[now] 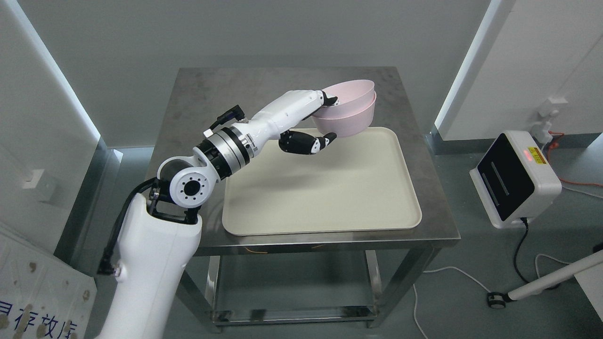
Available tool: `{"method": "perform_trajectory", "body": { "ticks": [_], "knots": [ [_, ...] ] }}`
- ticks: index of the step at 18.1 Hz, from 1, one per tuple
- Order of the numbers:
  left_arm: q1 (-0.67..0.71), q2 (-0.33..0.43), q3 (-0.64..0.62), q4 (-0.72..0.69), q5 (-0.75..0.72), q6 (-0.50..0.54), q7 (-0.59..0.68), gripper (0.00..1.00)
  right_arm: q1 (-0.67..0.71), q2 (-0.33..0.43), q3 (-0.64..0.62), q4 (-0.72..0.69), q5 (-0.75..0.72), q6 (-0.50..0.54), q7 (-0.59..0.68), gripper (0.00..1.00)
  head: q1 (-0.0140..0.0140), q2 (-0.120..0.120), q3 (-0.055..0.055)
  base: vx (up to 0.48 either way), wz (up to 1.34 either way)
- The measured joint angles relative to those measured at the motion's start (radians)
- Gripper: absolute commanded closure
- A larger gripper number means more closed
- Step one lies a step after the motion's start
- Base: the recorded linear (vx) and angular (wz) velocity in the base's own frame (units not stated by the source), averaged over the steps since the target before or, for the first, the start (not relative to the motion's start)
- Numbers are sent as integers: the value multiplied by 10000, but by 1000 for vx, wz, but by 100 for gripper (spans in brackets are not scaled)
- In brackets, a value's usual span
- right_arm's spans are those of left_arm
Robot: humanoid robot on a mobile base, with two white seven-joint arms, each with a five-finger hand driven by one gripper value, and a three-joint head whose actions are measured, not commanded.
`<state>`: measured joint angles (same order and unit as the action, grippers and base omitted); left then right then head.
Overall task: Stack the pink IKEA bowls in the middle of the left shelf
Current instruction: 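Lift the stacked pink bowls off the tray with the left hand, then carry the bowls in the left hand while turning toward the blue bins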
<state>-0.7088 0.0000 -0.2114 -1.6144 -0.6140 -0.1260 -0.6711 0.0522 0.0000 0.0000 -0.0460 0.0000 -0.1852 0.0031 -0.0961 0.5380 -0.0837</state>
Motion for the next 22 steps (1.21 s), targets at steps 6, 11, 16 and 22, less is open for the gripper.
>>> {"method": "perform_trajectory", "body": {
  "ticks": [6,11,16,22],
  "knots": [
    [3,0,69,-30,13,-62,7,99,-1,0,0,0,0,0,4,0,0,0,0,0,0],
    [1,0,98,-46,17,-92,15,99,-1,0,0,0,0,0,4,0,0,0,0,-7,-3],
    [-7,0,120,-60,19,-114,17,98,-3,0,0,0,0,0,4,0,0,0,0,-43,-12],
    [-9,0,136,-64,20,-119,17,98,0,0,0,0,0,63,4,0,0,0,0,-168,-115]
  ]
}}
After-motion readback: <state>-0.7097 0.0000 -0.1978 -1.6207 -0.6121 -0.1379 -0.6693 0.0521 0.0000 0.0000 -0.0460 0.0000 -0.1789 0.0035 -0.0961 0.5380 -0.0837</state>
